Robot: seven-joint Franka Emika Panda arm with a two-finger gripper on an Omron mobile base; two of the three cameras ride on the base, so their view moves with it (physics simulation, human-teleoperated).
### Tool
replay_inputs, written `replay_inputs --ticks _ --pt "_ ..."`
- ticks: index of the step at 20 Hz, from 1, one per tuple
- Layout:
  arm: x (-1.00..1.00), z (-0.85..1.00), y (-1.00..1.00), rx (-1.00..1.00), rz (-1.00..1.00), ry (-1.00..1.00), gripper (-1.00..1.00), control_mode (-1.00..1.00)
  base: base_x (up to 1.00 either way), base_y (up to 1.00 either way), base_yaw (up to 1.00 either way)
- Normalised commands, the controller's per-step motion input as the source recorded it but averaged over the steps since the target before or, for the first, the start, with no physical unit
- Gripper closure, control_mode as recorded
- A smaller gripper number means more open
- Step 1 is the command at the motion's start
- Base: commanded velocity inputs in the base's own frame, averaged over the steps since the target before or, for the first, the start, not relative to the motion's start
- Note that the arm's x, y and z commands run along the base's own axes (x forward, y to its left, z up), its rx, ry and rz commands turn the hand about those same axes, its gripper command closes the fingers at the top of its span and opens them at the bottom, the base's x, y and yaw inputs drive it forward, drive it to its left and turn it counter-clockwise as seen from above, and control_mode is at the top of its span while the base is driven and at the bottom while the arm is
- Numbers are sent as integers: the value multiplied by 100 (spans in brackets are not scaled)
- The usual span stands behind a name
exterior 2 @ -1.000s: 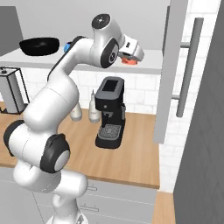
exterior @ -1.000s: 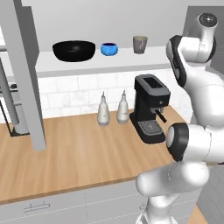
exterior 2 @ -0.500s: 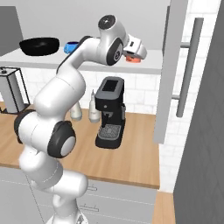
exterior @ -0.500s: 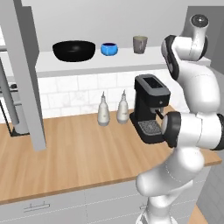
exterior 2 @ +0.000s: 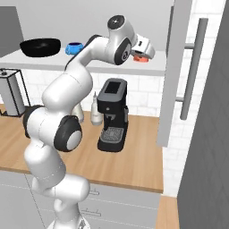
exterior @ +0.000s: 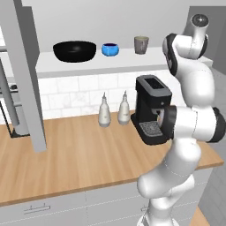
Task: Gather all objects into one cabinet and sort the glasses and bowls to opposite sides.
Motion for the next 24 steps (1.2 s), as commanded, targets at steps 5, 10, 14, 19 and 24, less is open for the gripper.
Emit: replay_inputs --ticks 5,10,14,19,24 --pt "20 -12 -24 0 0 0 100 -100 0 0 0" --pt "18 -14 -22 -1 0 0 100 -100 0 0 0" --pt "23 -10 -19 -2 0 0 100 -100 0 0 0" --pt "13 -11 -16 -3 -8 0 100 -100 0 0 0" --pt "5 -10 -15 -2 -11 0 100 -100 0 0 0"
